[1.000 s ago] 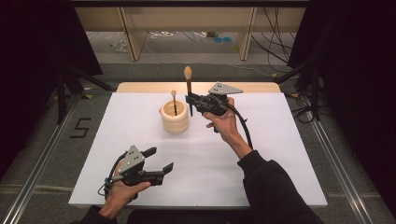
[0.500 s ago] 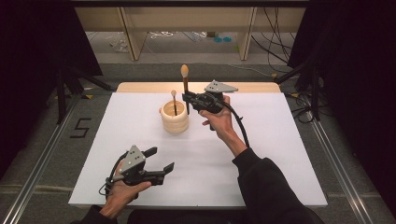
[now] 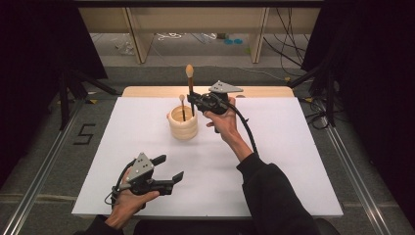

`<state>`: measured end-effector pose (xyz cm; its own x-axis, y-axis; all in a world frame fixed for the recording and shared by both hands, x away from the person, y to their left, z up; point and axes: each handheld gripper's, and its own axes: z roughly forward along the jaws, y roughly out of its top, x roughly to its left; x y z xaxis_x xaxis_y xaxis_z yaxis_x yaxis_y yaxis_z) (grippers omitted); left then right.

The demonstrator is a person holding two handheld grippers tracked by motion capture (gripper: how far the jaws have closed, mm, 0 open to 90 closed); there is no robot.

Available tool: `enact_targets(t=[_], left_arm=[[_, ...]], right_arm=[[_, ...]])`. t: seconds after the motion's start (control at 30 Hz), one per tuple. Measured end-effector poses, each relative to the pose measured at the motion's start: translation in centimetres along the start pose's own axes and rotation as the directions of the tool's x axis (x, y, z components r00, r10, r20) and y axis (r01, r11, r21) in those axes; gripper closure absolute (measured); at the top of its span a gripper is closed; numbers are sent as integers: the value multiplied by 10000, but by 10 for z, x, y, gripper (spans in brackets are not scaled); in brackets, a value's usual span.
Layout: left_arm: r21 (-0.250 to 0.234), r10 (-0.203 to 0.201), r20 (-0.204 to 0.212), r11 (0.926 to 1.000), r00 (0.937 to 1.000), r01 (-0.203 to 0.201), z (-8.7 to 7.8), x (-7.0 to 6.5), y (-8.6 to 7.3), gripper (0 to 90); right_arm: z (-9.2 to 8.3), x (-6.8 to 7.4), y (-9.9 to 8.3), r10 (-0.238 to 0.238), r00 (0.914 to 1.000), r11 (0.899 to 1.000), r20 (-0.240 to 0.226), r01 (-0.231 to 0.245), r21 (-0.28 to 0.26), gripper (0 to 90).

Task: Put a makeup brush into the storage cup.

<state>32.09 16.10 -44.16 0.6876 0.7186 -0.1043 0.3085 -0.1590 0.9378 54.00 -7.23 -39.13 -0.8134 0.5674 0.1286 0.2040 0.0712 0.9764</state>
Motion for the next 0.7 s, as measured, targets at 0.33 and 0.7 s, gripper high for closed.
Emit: enact_targets(t=[0.33,0.7], left_arm=[[28,-28,16,10000,10000,28,0,0,-1,159],[14,31,11,10000,10000,-31,0,0,0,159]], right_arm=[[10,-7,-1,120,9997,9999,203,-120,-16,784],[17,-8,-6,317,9992,9995,227,-319,92,784]])
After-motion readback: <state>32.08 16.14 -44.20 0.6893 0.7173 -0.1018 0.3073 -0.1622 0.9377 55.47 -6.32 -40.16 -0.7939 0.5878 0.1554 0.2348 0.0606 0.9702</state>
